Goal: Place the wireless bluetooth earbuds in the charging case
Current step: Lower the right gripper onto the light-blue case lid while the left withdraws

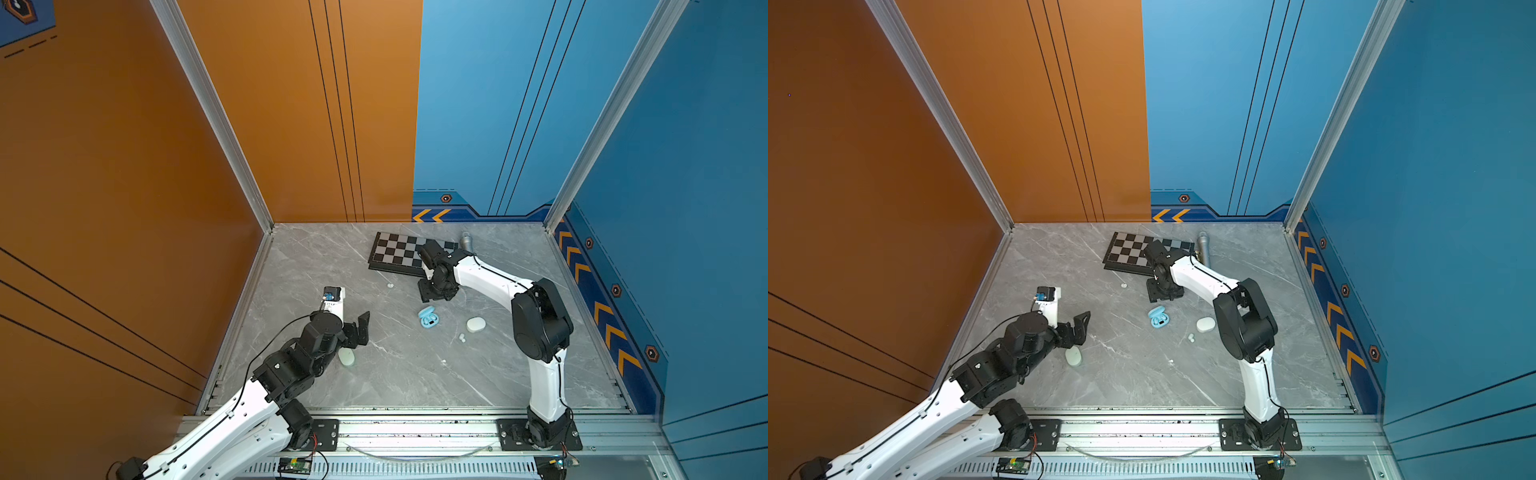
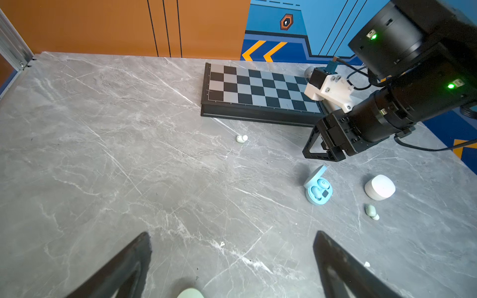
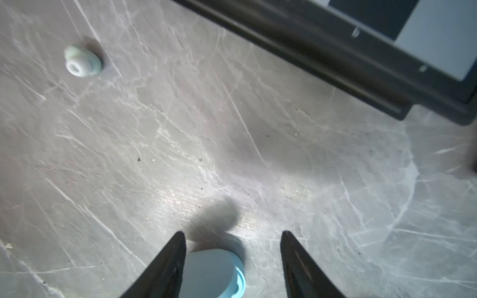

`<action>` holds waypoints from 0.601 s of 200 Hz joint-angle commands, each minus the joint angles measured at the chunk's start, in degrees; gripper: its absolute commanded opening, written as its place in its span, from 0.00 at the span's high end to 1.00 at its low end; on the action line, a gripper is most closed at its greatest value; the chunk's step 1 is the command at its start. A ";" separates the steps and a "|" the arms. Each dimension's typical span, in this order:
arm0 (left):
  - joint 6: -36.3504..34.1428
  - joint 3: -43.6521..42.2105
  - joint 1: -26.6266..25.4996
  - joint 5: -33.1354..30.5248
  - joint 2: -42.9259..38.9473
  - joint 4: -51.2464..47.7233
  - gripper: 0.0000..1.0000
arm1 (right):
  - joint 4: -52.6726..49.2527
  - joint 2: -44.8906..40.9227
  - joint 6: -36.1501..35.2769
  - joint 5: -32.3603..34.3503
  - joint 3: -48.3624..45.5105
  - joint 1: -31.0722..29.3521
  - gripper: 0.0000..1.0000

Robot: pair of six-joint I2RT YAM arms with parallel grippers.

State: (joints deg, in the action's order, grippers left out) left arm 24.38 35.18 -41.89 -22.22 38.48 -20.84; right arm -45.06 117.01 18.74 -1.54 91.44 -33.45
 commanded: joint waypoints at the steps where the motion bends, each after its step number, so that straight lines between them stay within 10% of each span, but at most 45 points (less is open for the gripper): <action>1: 1.44 -0.56 0.55 0.25 -1.96 -1.26 0.02 | -2.41 -1.15 -1.68 2.11 -2.26 -0.19 0.40; 120: 3.49 -0.94 3.02 0.95 -1.97 -1.74 0.02 | 1.30 -14.62 -3.79 2.14 -12.68 -2.11 0.40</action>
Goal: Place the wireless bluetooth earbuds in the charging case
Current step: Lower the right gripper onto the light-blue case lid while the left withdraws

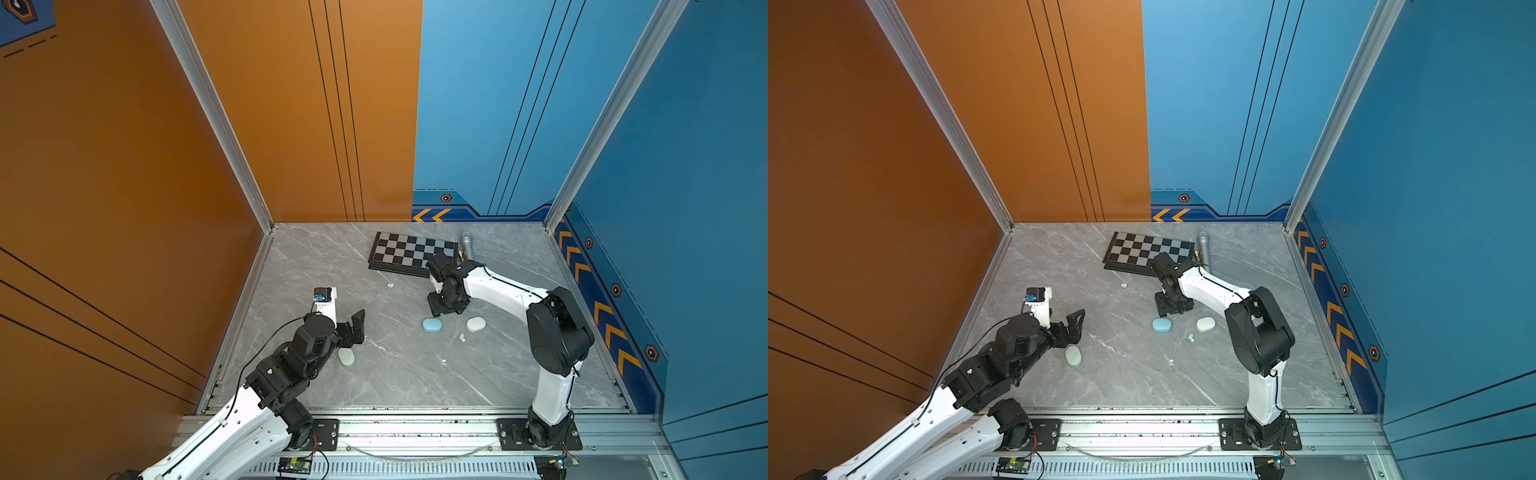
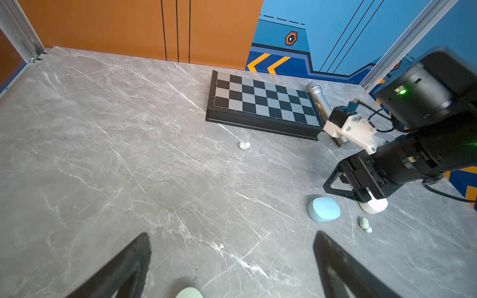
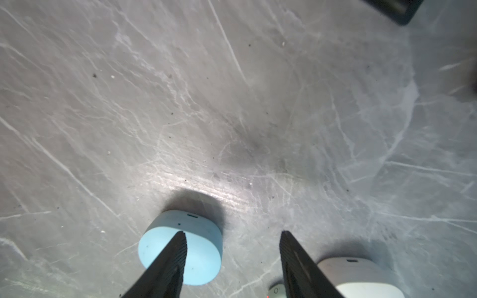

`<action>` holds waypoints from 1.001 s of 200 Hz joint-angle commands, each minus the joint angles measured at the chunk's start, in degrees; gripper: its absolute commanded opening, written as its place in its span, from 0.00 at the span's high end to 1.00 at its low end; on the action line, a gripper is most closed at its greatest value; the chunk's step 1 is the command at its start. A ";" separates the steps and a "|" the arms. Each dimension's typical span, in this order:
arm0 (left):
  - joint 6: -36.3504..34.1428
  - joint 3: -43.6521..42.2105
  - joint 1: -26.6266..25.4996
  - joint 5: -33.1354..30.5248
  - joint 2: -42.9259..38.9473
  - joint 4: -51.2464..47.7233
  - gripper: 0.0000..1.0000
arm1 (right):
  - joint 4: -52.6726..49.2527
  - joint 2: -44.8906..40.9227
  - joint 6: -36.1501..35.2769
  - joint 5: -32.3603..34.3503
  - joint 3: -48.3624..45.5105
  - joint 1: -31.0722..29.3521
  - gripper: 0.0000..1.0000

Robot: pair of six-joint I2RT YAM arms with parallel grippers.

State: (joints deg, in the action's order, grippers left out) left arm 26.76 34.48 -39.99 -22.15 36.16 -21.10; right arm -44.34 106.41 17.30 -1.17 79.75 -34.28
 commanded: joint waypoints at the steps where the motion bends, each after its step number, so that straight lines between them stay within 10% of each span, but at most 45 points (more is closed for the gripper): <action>1: 1.15 -0.22 1.13 0.93 0.33 -1.53 0.02 | 0.62 -4.11 -2.40 1.78 -1.03 -1.34 0.40; 200: 1.92 0.50 4.74 3.81 1.17 -2.56 0.02 | 4.26 -4.43 -2.84 0.63 -8.15 -3.94 0.41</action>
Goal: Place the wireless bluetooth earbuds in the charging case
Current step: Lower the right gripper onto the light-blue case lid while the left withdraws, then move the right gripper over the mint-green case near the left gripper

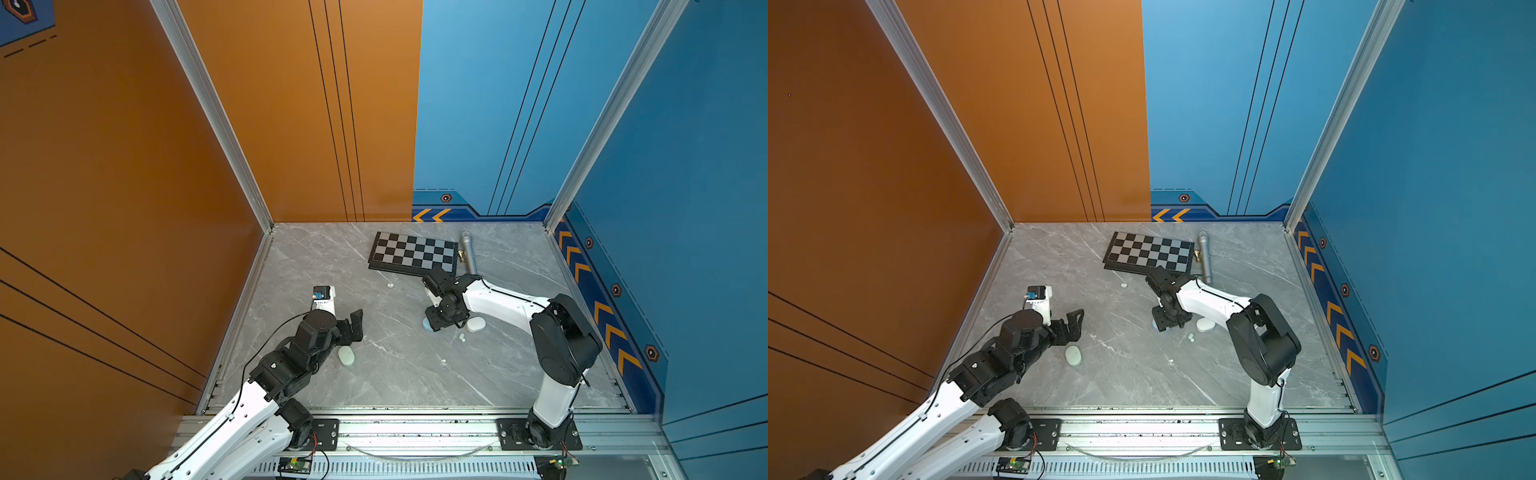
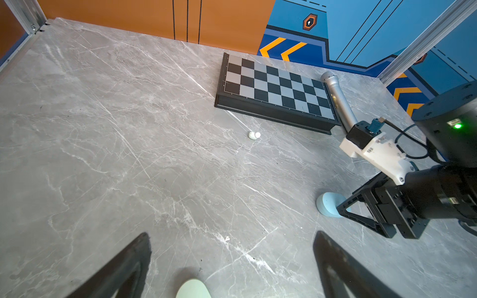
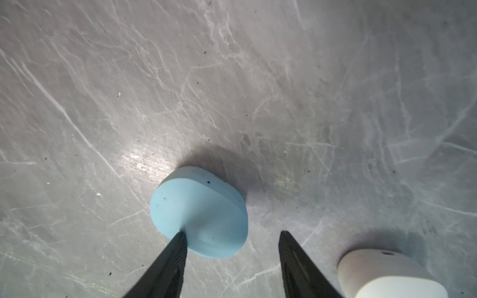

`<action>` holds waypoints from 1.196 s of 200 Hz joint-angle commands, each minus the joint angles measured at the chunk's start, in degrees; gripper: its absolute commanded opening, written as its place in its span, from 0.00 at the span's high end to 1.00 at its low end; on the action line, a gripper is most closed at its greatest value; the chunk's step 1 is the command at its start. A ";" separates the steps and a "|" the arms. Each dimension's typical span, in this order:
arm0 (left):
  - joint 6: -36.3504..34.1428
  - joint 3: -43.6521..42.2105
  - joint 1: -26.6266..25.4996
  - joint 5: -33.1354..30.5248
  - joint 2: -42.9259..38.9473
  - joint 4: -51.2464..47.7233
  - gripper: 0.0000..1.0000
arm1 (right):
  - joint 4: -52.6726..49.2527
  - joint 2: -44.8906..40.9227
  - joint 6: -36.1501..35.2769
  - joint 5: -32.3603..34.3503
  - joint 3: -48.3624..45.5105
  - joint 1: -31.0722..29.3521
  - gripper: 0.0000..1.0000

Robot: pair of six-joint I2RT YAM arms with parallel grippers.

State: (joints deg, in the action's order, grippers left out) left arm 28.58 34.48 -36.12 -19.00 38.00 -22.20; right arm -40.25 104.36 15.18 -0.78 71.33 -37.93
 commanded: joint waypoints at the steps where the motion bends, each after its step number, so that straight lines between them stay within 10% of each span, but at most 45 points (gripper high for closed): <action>1: 0.09 0.59 0.92 0.56 -0.79 -1.55 0.02 | 0.17 -2.52 -0.74 0.15 0.37 -0.34 0.41; 48: 0.39 -0.73 2.84 -3.37 -12.03 -2.68 0.02 | -0.08 -5.77 -4.82 -7.26 9.03 -8.08 0.39; 118: -1.88 3.39 3.25 -13.33 -25.55 -15.43 0.02 | -6.56 13.46 -23.21 -9.17 30.26 -24.00 0.27; 239: -6.95 12.31 3.25 -16.77 -25.72 -20.57 0.02 | -13.70 28.16 -29.50 -12.57 46.08 -27.37 0.03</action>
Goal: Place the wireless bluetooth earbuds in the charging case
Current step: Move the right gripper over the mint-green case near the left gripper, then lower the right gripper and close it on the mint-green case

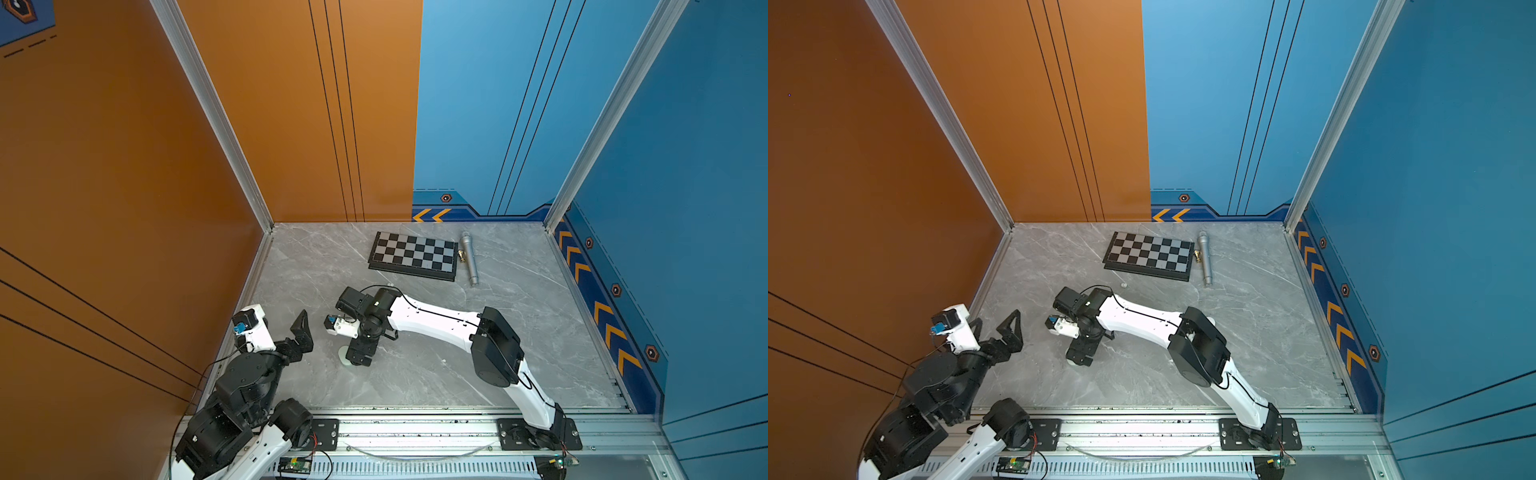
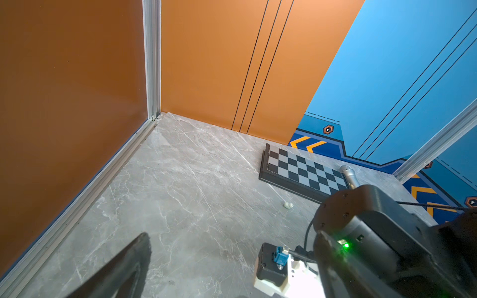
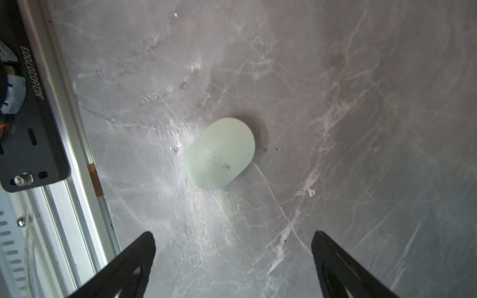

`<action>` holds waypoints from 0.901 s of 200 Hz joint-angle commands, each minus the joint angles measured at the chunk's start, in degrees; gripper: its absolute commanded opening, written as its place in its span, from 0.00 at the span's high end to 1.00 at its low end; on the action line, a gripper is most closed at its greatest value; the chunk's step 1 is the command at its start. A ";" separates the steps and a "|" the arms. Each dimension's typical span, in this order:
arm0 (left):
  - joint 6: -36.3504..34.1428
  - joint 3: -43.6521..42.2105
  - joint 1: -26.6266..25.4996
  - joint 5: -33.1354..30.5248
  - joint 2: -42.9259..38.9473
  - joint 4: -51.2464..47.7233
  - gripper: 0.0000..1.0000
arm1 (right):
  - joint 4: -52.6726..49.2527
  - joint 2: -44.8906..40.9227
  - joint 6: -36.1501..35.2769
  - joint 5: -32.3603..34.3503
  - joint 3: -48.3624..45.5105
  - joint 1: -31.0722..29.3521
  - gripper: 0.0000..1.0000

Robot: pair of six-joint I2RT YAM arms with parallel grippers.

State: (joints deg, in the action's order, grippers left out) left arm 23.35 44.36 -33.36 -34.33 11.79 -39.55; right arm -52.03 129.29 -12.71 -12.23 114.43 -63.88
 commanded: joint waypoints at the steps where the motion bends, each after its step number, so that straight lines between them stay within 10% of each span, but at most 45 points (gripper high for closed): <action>1: -1.73 2.46 0.49 -1.49 0.50 -3.28 0.02 | -1.89 3.32 -1.52 -1.08 3.12 -1.43 0.03; 180: -1.93 7.35 0.49 -2.81 4.20 -7.47 0.02 | -0.86 6.63 2.38 5.26 5.29 3.42 0.22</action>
State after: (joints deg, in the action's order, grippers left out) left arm 21.63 51.51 -33.36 -35.59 16.36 -46.17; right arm -51.86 140.46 -10.31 -8.73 123.76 -62.17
